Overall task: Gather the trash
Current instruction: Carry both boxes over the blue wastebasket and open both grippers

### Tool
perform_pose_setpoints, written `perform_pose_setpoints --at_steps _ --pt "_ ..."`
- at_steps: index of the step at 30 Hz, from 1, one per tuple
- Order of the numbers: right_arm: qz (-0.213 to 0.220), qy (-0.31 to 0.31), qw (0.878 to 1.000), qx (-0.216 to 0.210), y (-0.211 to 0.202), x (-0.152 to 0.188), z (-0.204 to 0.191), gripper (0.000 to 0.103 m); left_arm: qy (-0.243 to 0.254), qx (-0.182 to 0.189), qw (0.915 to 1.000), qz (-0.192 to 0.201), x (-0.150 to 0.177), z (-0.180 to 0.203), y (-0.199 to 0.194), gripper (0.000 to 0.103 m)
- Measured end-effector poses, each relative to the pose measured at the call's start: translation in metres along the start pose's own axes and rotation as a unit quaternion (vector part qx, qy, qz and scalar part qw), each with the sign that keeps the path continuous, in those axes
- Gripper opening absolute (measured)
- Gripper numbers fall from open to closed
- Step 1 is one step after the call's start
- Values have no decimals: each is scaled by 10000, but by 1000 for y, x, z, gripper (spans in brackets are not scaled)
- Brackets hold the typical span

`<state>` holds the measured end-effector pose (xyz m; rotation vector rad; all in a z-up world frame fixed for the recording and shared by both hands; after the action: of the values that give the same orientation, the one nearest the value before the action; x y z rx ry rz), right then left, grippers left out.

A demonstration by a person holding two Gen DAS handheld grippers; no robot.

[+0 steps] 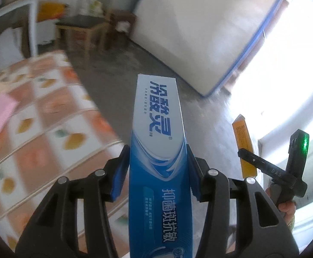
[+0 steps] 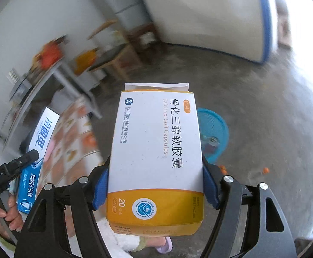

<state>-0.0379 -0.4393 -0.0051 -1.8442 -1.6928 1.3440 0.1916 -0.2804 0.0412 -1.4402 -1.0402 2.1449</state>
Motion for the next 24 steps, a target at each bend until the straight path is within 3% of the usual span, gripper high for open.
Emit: perform_pose_setpoints --at_steps 6,12,17,19,21,24 --pt "-539 973 9937 123 52 -10 74 70 93 518 9939 -970 -19 38 113 47" --pt "-1049 1549 9822 137 121 -12 111 70 107 826 9845 -1541 -36 56 200 47" --pt "-1157 1882 9753 47 191 -44 131 72 231 920 9829 -1579 -72 57 248 49" --pt "-1102 1819 9771 93 222 -58 136 77 332 930 9829 -1552 -89 57 263 76" --pt "-1035 1836 9772 275 253 -67 147 80 305 716 9869 -1414 -98 50 266 78" --pt "-1250 2110 9681 518 294 -63 169 80 114 822 9881 -1295 -97 43 257 78"
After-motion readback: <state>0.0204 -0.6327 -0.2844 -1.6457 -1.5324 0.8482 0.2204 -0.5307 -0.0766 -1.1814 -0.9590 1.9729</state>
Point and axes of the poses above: each gripper's, at about its wrist camera, not at the fingertips, and y roughly the way its jaws point, z to its right, x to its underside, the point moved 3 cm from there along y, roughly the way its jaws point, and after that the axes turned 14 degrees about y, right-handed, at the moved point
